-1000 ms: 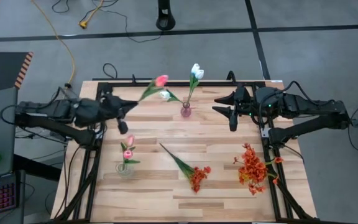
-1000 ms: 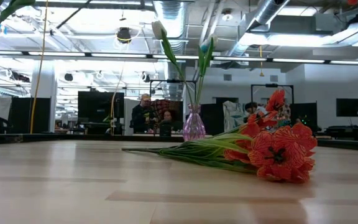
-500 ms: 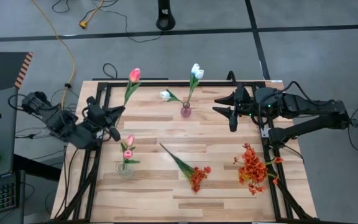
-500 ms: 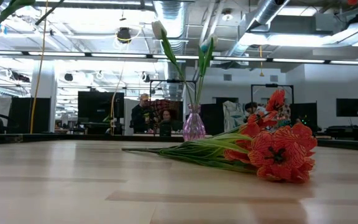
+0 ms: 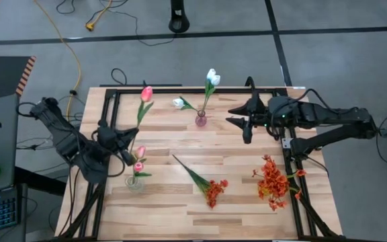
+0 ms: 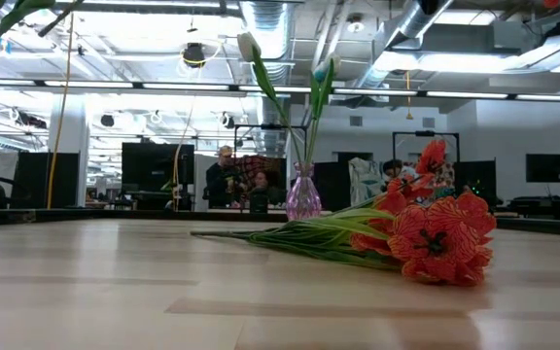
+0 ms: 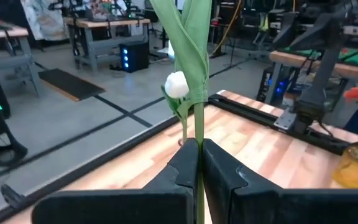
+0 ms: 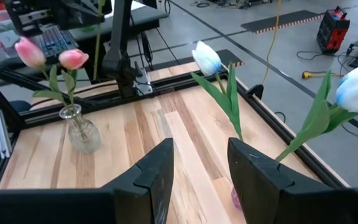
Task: Sort flowers into vase by color
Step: Put the pink flower into the transparent vase
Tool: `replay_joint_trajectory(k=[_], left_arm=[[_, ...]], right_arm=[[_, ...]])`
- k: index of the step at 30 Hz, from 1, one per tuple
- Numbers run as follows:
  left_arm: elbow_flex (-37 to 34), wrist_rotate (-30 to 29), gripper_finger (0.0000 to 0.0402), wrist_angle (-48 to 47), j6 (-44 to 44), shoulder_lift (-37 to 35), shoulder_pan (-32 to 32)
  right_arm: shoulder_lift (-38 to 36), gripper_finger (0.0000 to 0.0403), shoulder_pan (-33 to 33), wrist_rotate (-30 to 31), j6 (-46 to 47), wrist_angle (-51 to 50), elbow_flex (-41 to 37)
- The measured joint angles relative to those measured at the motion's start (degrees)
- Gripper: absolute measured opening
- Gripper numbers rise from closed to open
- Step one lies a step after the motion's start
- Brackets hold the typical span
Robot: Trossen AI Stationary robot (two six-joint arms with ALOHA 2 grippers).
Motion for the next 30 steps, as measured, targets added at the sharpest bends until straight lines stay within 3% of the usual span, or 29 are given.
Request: replay_joint_trajectory(k=[7, 30], left_arm=[[0.0, -0.3, 0.0, -7.7, -15.9, 1.4, -4.9], [0.0, 1.4, 0.0, -19.5, -40.6, 12.1, -14.4]], right_arm=[[0.8, 0.0177, 0.0, 0.0, 0.0, -0.3, 0.0], [0.7, 0.0177, 0.0, 0.0, 0.6, -0.2, 0.0]])
